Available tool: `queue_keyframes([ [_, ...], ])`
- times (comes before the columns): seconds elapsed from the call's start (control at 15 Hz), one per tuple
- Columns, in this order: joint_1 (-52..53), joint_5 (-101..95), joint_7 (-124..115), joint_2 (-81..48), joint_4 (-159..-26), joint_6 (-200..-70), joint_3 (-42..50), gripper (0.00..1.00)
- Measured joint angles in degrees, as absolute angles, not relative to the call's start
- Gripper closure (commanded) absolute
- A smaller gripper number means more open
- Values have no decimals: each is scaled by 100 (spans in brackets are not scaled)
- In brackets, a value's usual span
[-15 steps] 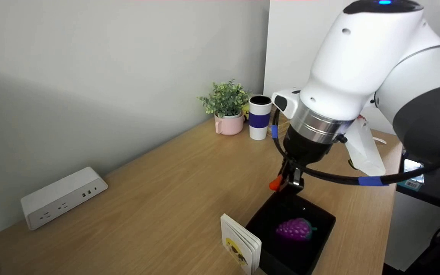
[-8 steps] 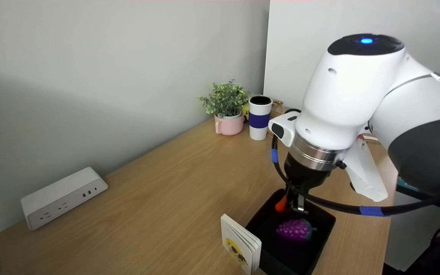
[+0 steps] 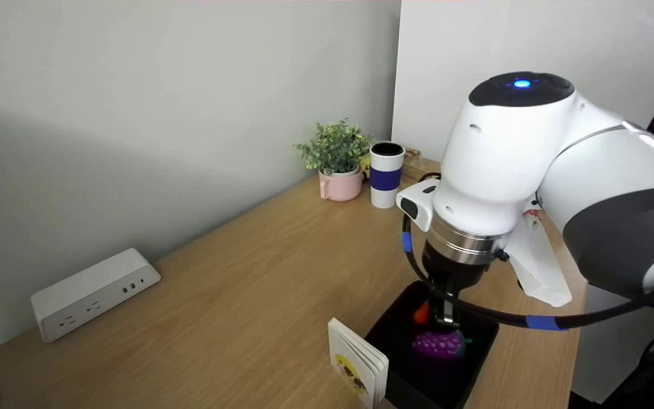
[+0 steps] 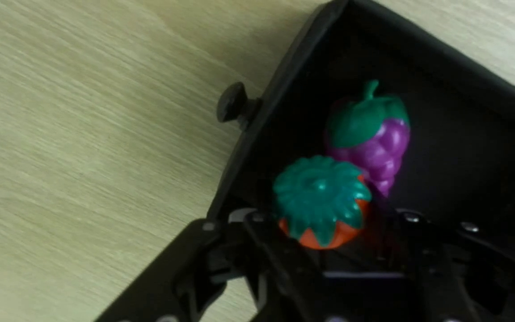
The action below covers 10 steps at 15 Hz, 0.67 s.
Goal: Put the plastic grapes and strawberry in the box respectively
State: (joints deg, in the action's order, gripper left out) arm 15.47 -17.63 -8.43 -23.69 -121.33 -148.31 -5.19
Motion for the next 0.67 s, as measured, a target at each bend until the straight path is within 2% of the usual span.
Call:
queue_keyframes([
  [0.6,1545,-1760,-836,-2463,-12060,-14771,-519,77],
  [0.67,1544,-1760,-835,-2463,-12059,-14770,-518,64],
])
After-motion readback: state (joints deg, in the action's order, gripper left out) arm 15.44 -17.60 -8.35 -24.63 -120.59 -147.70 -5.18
